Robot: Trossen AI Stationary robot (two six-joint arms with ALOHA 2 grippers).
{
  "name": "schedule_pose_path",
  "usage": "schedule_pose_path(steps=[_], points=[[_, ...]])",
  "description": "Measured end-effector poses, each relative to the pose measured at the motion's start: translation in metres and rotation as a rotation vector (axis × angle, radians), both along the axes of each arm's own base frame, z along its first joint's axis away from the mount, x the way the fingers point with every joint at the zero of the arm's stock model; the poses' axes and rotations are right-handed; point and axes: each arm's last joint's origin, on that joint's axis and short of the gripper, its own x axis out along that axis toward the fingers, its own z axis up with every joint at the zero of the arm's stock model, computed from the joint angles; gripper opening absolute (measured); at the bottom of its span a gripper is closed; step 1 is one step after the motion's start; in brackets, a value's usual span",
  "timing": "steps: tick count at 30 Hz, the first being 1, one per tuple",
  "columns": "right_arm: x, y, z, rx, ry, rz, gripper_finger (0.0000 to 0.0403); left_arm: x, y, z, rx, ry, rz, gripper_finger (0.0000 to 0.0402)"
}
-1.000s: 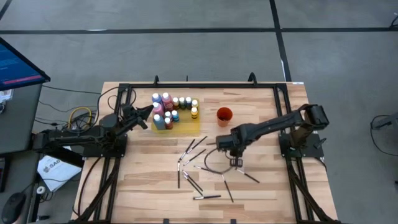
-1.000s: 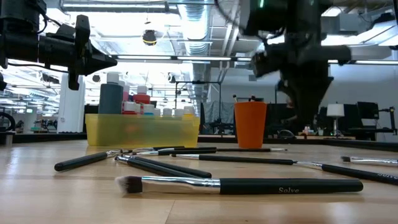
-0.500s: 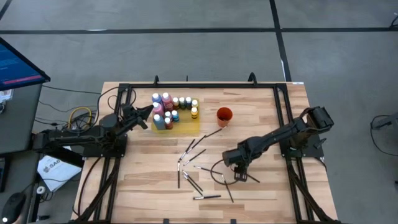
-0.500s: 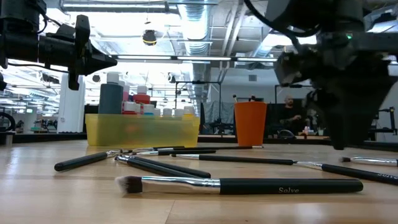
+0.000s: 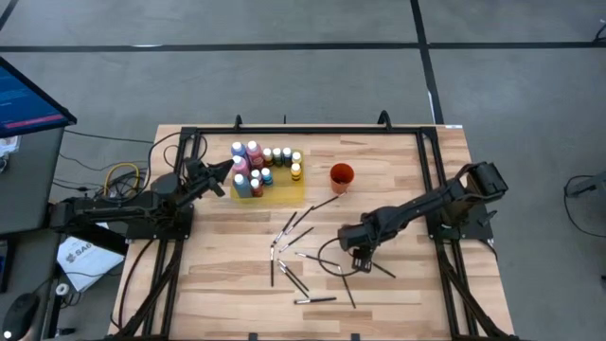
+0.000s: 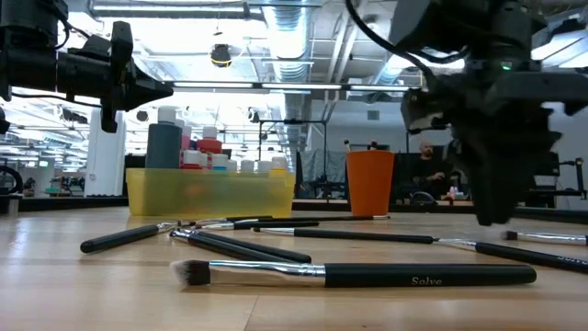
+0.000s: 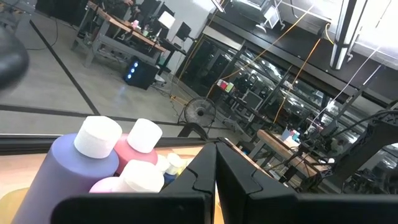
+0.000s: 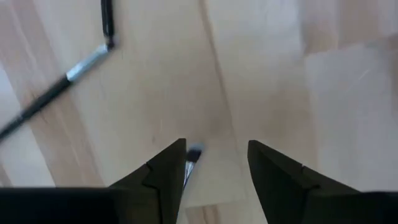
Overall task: Pick & Place Paint Supplies
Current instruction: Put the silver paint brush into the cup
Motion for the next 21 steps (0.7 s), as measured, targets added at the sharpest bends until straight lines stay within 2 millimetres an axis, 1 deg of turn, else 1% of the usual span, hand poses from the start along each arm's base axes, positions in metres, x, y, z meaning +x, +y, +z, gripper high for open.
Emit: schedule_pose_path(steps=[5, 10, 14, 16, 18, 19, 21], points=[[-0.006, 0.004, -0.008, 0.006, 0.002, -0.004, 0.0164, 0.000, 0.000, 0.000, 0.000, -0.001, 0.000, 0.0001], [-0.005, 0.011, -0.011, 0.001, -0.022, -0.015, 0.0165, 0.000, 0.000, 0.000, 0.001, -0.003, 0.000, 0.0001], [-0.005, 0.015, -0.024, -0.028, 0.039, -0.003, 0.0162, 0.000, 0.000, 0.001, 0.001, -0.006, 0.000, 0.0001], [-0.006, 0.018, -0.027, -0.040, 0.051, 0.007, 0.0158, 0.000, 0.000, 0.001, 0.001, -0.007, 0.000, 0.0001], [-0.006, 0.018, -0.028, -0.059, 0.055, 0.005, 0.0145, 0.000, 0.000, 0.001, 0.001, -0.007, 0.000, 0.0001], [-0.006, 0.018, -0.028, -0.069, 0.056, -0.003, 0.0132, 0.000, 0.000, 0.001, 0.002, -0.008, 0.000, 0.0001], [-0.008, 0.016, -0.026, -0.086, 0.056, -0.009, 0.0087, 0.000, 0.000, 0.001, 0.002, -0.007, 0.000, 0.0001]])
